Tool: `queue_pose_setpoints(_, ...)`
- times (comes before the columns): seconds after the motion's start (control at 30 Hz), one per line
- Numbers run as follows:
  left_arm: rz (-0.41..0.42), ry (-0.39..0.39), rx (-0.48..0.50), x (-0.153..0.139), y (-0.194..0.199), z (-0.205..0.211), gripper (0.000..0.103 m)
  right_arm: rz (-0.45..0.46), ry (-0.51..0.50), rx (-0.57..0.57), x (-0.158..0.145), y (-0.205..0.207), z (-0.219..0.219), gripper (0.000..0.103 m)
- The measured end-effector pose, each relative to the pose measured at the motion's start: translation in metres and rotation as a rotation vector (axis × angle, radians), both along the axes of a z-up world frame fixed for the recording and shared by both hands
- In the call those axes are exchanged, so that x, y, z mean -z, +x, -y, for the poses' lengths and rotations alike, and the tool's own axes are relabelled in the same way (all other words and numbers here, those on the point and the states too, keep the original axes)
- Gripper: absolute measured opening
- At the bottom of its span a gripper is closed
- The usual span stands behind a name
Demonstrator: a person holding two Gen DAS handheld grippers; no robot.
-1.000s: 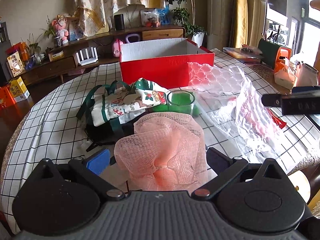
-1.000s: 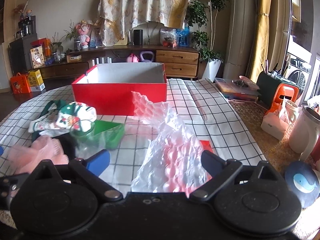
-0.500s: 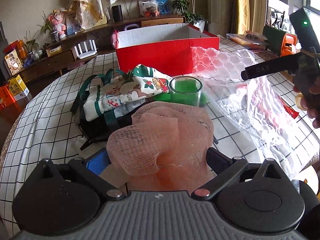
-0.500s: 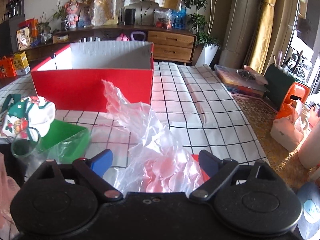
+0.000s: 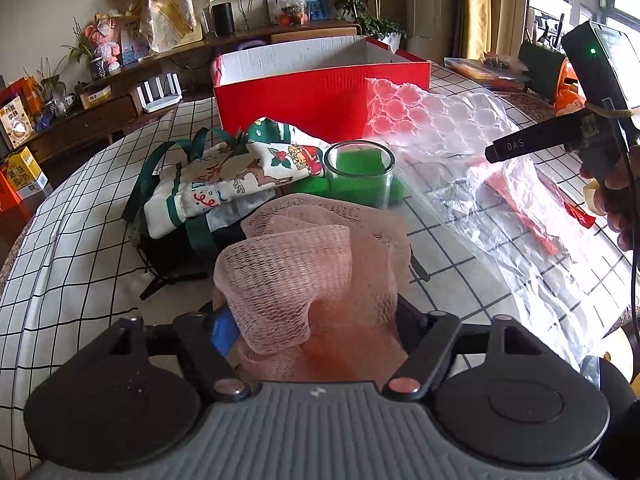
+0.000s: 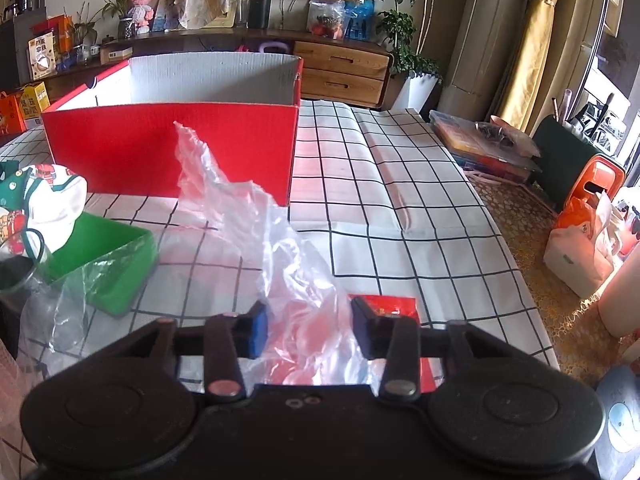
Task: Organize soft objects
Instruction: 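Grasp the pink puff with the left tool while the right tool grasps bubble wrap, then carry the puff and bubble wrap with both tools over the red box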
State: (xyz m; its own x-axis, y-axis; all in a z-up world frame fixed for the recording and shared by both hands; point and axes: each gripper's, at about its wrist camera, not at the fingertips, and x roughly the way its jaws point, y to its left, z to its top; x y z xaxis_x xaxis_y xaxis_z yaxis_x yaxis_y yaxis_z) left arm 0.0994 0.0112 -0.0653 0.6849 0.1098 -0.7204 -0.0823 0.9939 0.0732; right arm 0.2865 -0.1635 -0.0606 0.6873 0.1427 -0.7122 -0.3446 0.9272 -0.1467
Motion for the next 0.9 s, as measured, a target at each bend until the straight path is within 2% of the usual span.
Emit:
queue_pose_setpoints(0.17,0.006,-0.014,-0.012,-0.003,-0.001,-0.003,0.044,0.027,-0.013,0.008,-0.006,-0.006,0.001,0.022)
queue_pose_setpoints(0.27,0.006,-0.018,-0.013,-0.004,-0.002,-0.003,0.035,0.047,-0.017,0.022,-0.010,-0.010,0.005,0.018)
queue_pose_setpoints(0.43,0.017,-0.009,-0.011,-0.007,-0.005,-0.002,0.033,0.065,-0.009,0.038,-0.019,-0.016,0.013,0.013)
queue_pose_setpoints(0.7,0.043,-0.016,-0.038,-0.016,-0.010,-0.007,0.033,0.095,0.046,0.033,-0.043,-0.032,0.026,0.012)
queue_pose_setpoints(0.9,0.086,-0.030,-0.050,-0.035,-0.016,-0.012,0.033,0.110,0.097,0.005,-0.068,-0.044,0.031,0.012)
